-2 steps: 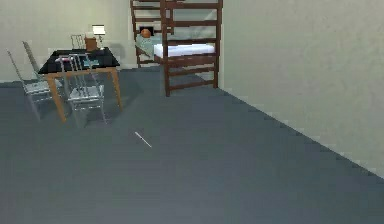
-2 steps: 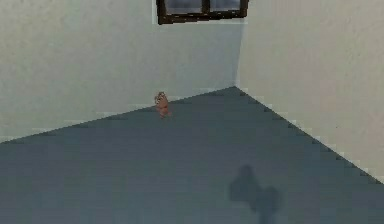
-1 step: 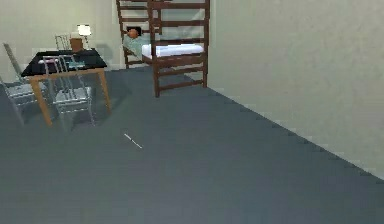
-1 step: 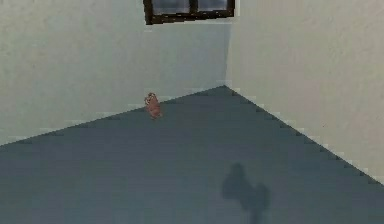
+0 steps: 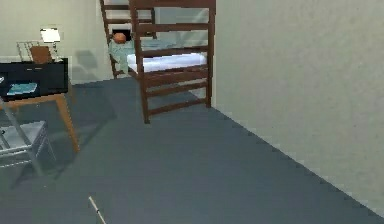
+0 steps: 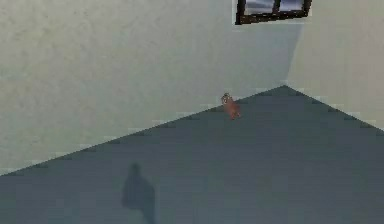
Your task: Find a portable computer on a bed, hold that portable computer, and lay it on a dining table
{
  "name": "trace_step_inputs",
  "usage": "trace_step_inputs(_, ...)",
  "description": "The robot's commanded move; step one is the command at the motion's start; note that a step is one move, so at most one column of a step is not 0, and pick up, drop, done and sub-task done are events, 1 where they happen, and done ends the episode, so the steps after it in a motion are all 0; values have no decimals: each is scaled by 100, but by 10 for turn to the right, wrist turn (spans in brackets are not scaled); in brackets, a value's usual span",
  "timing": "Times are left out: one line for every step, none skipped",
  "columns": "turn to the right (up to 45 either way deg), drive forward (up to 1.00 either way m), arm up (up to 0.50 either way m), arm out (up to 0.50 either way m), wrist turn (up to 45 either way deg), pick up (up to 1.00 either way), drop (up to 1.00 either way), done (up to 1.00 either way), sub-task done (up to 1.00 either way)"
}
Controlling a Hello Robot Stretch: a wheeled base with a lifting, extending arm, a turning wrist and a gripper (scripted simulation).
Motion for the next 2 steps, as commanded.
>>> trace_step_inputs(0, 100, 0, 0, 0, 0, 0, 0, 0)
trace_step_inputs(-300, 0, 0, 0, 0, 0, 0, 0, 0)
